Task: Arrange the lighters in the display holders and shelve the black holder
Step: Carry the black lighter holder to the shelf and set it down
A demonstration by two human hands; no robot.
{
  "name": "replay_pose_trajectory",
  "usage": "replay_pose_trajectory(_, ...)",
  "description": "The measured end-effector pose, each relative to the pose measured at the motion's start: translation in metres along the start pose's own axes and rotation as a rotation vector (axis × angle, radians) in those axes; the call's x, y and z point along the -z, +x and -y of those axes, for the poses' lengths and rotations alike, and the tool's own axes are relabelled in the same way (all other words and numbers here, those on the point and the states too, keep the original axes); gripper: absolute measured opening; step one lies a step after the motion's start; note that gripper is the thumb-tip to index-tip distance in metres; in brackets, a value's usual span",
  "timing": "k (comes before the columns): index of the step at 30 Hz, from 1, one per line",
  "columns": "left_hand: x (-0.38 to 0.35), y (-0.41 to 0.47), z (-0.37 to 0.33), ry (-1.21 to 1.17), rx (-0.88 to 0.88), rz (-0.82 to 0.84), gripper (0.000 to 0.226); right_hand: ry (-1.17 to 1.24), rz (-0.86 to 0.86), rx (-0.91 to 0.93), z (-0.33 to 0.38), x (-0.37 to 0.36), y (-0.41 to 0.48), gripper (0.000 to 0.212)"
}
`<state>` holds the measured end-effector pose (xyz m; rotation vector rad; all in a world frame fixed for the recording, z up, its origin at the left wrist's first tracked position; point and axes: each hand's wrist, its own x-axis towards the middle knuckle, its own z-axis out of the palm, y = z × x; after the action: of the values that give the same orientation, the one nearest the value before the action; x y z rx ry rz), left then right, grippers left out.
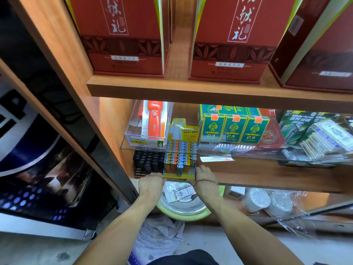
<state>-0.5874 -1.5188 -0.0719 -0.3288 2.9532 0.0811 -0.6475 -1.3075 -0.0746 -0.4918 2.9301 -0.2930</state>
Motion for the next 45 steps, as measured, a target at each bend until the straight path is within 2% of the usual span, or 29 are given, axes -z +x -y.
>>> replay_pose_trajectory(3,0.010,-0.002,-0.006,0.031,-0.007,0.020,0.028,-0.100,-0.040,-0.004,0.003,-0.003,-0.003,0.051)
replay_pose_trajectory(6,0.003,-0.005,-0.006,0.119,0.007,0.039,0.032,-0.106,-0.125,0.008,0.003,-0.007,-0.008,0.053)
replay_pose_trajectory(8,0.006,-0.010,-0.008,0.108,0.011,0.022,0.027,-0.093,-0.132,-0.013,0.007,-0.004,-0.012,0.052)
replay_pose_trajectory(10,0.017,-0.019,-0.012,0.055,0.035,0.092,0.017,-0.068,-0.099,-0.051,0.009,-0.006,-0.017,0.047)
replay_pose_trajectory(13,0.027,-0.029,-0.014,0.032,-0.013,0.067,0.024,-0.036,-0.054,-0.058,0.015,-0.005,-0.026,0.039)
replay_pose_trajectory(17,0.043,-0.043,-0.016,0.171,-0.135,-0.015,0.029,-0.002,0.047,-0.134,0.020,0.010,-0.042,0.046)
replay_pose_trajectory(22,0.047,-0.057,-0.039,0.222,-0.256,-0.002,0.042,-0.049,-0.039,-0.246,0.009,0.038,-0.091,0.049)
replay_pose_trajectory(26,0.049,-0.075,-0.085,0.162,-0.416,-0.029,0.041,-0.115,-0.096,-0.387,-0.019,0.061,-0.138,0.039)
replay_pose_trajectory(31,0.064,-0.103,-0.160,0.184,-0.675,0.083,0.030,-0.095,-0.153,-0.569,-0.056,0.093,-0.212,0.037)
replay_pose_trajectory(35,0.083,-0.136,-0.222,0.131,-0.875,-0.036,0.035,-0.076,-0.222,-0.696,-0.091,0.112,-0.270,0.035)
replay_pose_trajectory(38,0.098,-0.164,-0.261,0.187,-0.954,-0.103,0.043,-0.033,-0.238,-0.783,-0.113,0.122,-0.309,0.028)
replay_pose_trajectory(40,0.102,-0.182,-0.285,0.218,-1.010,-0.120,0.040,-0.026,-0.253,-0.823,-0.126,0.126,-0.333,0.034)
replay_pose_trajectory(43,0.102,-0.206,-0.326,0.194,-1.046,-0.080,0.032,-0.031,-0.290,-0.864,-0.145,0.129,-0.370,0.029)
replay_pose_trajectory(45,0.099,-0.226,-0.356,0.198,-1.058,-0.069,0.037,-0.009,-0.329,-0.880,-0.163,0.132,-0.397,0.024)
